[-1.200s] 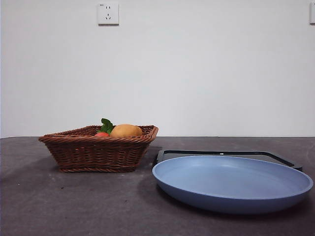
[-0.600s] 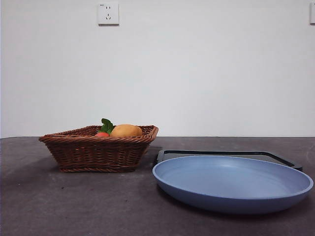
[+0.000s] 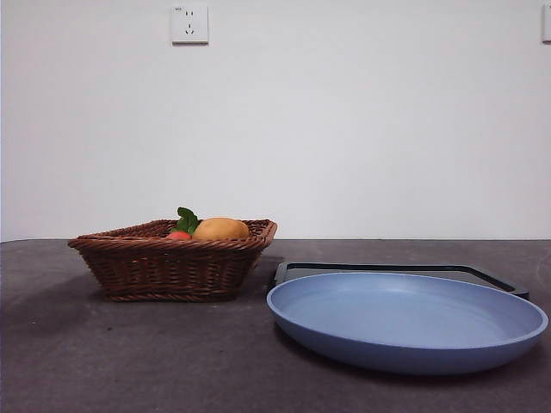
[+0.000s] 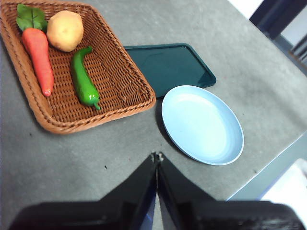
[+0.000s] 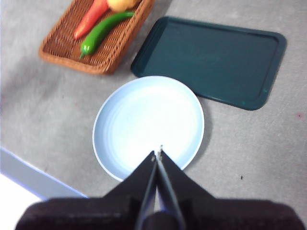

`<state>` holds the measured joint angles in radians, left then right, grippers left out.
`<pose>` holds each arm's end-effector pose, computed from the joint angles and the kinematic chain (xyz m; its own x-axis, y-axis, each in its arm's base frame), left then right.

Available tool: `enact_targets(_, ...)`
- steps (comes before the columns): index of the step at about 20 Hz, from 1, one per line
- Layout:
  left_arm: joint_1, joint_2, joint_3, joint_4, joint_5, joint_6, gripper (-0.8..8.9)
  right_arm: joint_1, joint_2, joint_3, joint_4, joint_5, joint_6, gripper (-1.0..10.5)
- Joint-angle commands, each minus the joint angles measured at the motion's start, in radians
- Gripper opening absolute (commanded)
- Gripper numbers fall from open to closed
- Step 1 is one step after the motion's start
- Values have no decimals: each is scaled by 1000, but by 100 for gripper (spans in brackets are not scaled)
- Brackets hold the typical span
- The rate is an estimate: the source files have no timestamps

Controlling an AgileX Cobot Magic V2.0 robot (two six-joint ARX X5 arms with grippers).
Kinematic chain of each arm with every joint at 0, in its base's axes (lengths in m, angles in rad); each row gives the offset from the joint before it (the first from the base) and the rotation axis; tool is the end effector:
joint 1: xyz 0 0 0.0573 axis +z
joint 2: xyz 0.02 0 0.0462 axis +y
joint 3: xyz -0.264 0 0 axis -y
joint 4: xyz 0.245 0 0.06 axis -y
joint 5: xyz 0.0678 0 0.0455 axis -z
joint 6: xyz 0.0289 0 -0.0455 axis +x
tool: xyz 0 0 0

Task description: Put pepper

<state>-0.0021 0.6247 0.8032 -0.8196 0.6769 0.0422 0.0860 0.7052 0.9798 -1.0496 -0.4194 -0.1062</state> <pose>0.1087 -0.0183 0.3064 0.6234 -0.6277 -0.4662 0.5284 0.7777 -0.3405 0.1044 0.0208 0.3329 0.6151 0.4618 -0.6391 -0.4401 0.8736 0.2076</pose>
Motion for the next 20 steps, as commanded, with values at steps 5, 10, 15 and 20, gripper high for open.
enact_targets(5, 2, 2, 17, 6, 5, 32, 331, 3, 16, 16, 7, 1, -5, 223)
enact_targets(10, 2, 2, 17, 7, 6, 32, 371, 3, 54, 16, 8, 3, 27, 325)
enact_targets(15, 2, 2, 17, 16, 8, 32, 371, 3, 172, 16, 28, 3, 27, 324)
enact_targets(20, 2, 2, 17, 26, 9, 30, 371, 6, 405, 16, 102, 3, 27, 324)
